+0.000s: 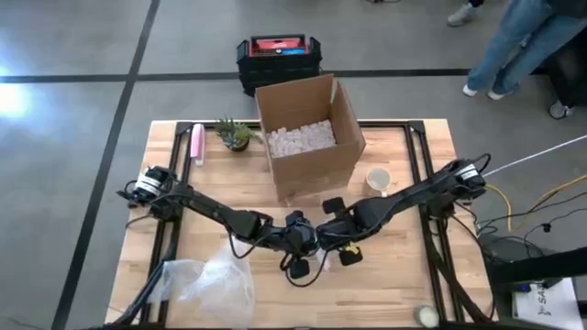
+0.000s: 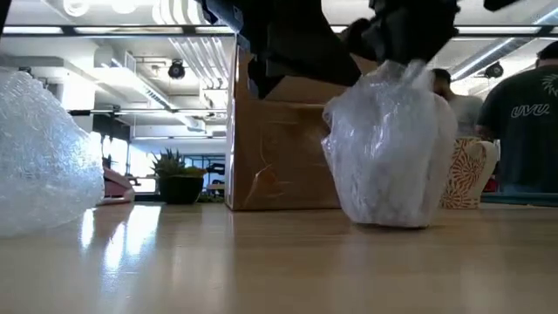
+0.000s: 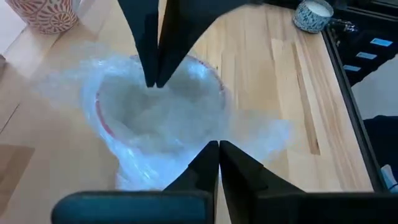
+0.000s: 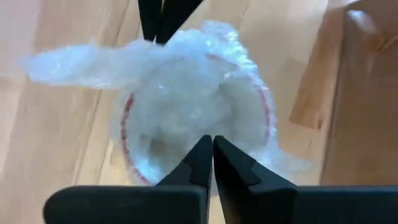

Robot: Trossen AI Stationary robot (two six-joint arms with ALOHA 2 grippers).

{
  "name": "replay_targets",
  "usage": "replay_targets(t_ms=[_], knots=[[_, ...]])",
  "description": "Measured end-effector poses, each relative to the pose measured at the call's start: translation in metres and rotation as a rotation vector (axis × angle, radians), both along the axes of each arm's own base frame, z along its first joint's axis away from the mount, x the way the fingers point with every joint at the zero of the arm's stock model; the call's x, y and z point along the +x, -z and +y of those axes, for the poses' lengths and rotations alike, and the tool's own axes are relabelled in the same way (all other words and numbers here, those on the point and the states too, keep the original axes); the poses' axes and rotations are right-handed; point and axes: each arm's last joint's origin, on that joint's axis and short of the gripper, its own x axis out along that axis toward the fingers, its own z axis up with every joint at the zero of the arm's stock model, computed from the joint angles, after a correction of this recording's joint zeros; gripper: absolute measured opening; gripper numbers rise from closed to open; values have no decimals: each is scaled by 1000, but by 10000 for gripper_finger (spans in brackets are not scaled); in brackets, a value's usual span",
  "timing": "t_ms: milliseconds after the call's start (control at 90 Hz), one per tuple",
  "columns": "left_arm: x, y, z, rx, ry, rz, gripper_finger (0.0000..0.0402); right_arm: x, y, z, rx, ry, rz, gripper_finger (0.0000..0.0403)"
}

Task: Wrap mug
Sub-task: Wrap the gray mug with bubble wrap

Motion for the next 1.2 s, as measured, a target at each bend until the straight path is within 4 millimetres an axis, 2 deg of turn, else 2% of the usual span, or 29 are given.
replay_targets(t_ms=[289, 489, 789, 1000, 1200], knots=[[-6, -18, 1, -15, 2, -41, 0, 2, -3, 0, 1, 0, -20, 0], [-16, -37, 5, -18, 1, -59, 0, 8, -5, 6, 49, -9, -94, 0], [-51, -45, 16, -13, -60, 182, 0, 14, -5, 11, 94, -19, -148, 0], [-65, -35, 20, -7, -118, 356, 0, 22, 18, 14, 98, -1, -88, 0], [-67, -35, 19, -15, -129, 369, 0, 31, 42, 16, 81, 4, -40, 0]])
